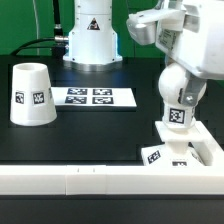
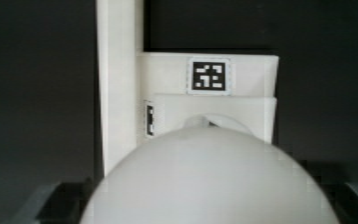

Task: Assemble lamp

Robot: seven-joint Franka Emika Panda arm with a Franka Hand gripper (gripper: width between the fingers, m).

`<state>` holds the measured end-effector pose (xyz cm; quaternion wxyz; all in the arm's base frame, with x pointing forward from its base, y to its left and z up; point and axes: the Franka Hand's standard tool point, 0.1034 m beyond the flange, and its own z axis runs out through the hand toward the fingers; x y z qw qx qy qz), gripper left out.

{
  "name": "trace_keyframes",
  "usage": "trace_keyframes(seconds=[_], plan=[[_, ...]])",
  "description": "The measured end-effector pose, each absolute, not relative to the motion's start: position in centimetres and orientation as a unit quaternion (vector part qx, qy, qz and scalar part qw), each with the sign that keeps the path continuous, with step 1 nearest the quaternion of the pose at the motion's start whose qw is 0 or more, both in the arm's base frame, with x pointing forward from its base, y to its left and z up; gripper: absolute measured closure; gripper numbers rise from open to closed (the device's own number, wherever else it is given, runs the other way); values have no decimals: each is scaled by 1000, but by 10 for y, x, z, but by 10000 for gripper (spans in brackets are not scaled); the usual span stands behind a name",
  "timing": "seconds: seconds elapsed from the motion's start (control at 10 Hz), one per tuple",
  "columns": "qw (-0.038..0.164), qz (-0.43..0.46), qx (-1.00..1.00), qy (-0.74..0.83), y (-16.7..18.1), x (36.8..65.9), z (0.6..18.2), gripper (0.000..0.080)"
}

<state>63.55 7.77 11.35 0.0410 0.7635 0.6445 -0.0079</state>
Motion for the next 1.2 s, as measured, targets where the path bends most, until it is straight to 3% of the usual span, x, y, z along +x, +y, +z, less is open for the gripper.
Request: trace_keyframes(seconds=[1.2], plan=[[29,9,984,176,86,633,112,223]])
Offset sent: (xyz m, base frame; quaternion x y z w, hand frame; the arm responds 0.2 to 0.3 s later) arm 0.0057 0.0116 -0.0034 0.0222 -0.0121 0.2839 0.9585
